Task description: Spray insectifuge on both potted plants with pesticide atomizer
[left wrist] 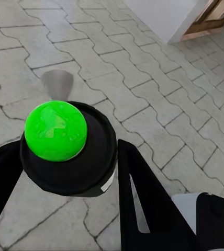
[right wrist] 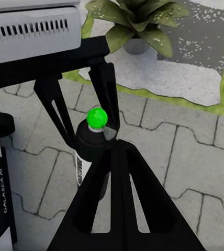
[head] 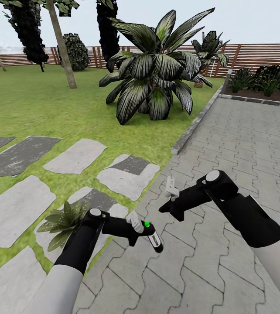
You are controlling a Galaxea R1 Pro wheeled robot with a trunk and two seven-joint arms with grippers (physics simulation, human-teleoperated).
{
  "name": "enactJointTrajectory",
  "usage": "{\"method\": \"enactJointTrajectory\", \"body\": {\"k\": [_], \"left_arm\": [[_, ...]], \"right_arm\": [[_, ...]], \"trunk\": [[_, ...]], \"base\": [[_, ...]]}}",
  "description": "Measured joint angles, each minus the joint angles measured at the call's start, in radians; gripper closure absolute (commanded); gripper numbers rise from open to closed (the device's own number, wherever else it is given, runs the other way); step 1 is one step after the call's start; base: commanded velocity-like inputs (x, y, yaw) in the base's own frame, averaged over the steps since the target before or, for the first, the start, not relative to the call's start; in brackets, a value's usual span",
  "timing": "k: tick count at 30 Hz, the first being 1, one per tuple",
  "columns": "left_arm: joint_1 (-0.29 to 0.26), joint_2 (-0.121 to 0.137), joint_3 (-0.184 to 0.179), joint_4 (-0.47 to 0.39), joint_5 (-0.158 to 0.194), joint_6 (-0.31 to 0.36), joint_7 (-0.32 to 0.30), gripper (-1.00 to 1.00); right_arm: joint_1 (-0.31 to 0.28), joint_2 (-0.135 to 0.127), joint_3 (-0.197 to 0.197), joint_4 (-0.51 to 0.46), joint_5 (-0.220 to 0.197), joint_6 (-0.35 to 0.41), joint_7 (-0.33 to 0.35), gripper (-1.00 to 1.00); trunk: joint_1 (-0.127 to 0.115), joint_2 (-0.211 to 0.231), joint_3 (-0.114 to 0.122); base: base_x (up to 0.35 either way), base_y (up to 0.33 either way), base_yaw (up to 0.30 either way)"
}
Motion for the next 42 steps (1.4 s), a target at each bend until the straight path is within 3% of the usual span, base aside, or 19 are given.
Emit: {"method": "enactJointTrajectory", "body": {"k": [11, 38, 42], "left_arm": [[-0.001, 0.0, 0.0, -0.003, 0.048, 0.003, -0.001, 1.0], [0.0, 0.0, -0.003, -0.003, 0.054, 0.004, -0.002, 1.0], [0.0, 0.0, -0.003, -0.003, 0.091, 0.002, -0.001, 1.0]], "right_arm": [[0.0, 0.0, -0.001, 0.0, 0.001, 0.0, -0.001, 1.0], [-0.018, 0.003, -0.005, 0.001, -0.001, 0.0, -0.001, 1.0], [-0.017, 0.005, -0.006, 0.002, -0.001, 0.0, -0.001, 1.0]], "trunk": [[0.0, 0.0, 0.0], [0.0, 0.0, 0.0], [0.0, 0.0, 0.0]], "base": [[0.0, 0.0, 0.0], [0.0, 0.0, 0.0], [0.0, 0.0, 0.0]]}}
